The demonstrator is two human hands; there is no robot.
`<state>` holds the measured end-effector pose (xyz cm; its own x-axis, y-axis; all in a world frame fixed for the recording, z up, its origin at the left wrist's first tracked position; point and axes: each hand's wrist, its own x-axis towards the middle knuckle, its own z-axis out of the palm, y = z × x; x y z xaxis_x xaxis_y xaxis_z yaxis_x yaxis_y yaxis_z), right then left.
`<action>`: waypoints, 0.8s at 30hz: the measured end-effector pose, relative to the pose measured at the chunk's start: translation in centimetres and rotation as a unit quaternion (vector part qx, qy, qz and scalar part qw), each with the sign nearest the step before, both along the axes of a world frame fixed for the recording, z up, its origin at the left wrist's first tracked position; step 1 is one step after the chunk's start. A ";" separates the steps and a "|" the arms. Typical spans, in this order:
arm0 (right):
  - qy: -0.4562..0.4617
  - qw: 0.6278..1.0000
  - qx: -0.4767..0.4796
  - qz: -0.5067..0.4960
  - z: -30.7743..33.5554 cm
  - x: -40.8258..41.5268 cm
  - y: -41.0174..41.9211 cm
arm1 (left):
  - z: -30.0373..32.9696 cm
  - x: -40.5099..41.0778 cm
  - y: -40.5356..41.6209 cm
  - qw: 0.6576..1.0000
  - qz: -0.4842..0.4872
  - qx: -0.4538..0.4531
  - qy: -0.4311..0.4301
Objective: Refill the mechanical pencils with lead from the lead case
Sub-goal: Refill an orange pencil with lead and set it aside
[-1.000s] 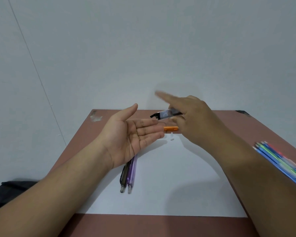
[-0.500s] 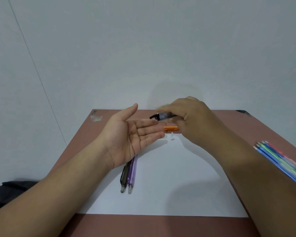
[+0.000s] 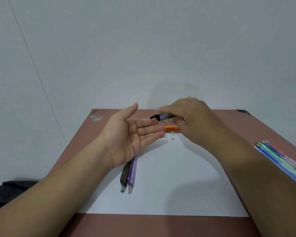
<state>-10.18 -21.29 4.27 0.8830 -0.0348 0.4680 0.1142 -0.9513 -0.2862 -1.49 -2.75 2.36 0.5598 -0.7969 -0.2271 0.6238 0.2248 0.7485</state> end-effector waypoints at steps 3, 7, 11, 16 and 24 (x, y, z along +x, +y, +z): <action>-0.011 0.999 0.030 -0.019 0.0 -0.1 0.0 | 0.1 -0.2 0.0 1.000 0.001 0.000 0.001; -0.019 1.000 0.017 -0.002 0.2 -0.3 0.1 | 0.2 -0.3 0.0 1.000 0.005 0.006 -0.008; -0.012 0.999 0.031 -0.005 0.2 -0.2 0.0 | 0.2 -0.3 -0.1 1.000 0.006 0.007 -0.007; -0.018 0.999 0.041 -0.013 0.3 -0.3 0.4 | 0.2 -0.3 0.0 1.000 0.009 0.010 -0.008; -0.013 0.999 0.046 -0.013 0.2 -0.3 0.2 | 0.3 -0.4 0.0 1.000 0.012 0.008 -0.006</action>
<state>-10.44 -21.06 4.48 0.8688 -0.1017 0.4847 0.0979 -0.9241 -0.3695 -1.84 -2.80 2.64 0.5807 -0.7799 -0.2333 0.6101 0.2272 0.7591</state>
